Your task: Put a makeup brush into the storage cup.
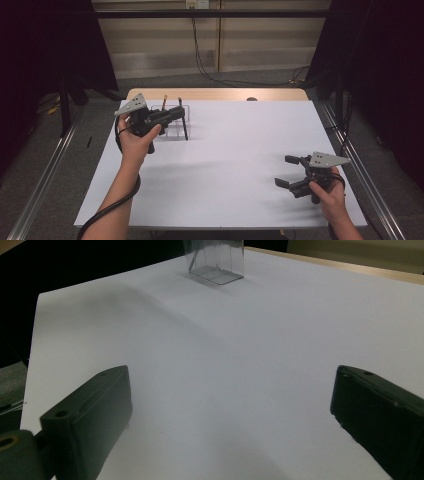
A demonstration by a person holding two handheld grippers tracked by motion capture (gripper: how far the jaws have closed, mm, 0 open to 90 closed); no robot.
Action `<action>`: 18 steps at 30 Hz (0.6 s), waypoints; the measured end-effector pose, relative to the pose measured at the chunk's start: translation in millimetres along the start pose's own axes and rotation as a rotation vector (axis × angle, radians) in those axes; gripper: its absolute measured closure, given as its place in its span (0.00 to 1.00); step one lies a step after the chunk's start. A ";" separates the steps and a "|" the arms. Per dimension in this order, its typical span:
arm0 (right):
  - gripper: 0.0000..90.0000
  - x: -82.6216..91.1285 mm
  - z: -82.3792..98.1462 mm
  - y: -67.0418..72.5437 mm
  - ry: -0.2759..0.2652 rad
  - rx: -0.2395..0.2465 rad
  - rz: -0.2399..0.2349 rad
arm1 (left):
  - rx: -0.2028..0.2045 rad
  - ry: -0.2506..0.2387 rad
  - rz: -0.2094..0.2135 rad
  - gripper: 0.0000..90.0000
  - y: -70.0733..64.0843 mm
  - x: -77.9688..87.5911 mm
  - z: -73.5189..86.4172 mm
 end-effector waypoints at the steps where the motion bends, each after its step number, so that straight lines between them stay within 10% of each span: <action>1: 0.03 0.1 0.1 -0.1 0.000 0.002 0.002 | 0.000 0.001 -0.003 0.93 0.9 0.1 -0.5; 18: 0.03 1.1 1.4 -0.9 -0.006 0.007 0.007 | -0.012 -0.002 -0.062 0.93 18.1 -0.3 -11.8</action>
Point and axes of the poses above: each handheld gripper's, and its own axes: x roughly backward along the jaws, z roughly out of its underside, y roughly to its left, the point moved 4 cm from there along -x, roughly forward along the jaws, and after that the axes turned 9 degrees about x, right-handed, at the moved point
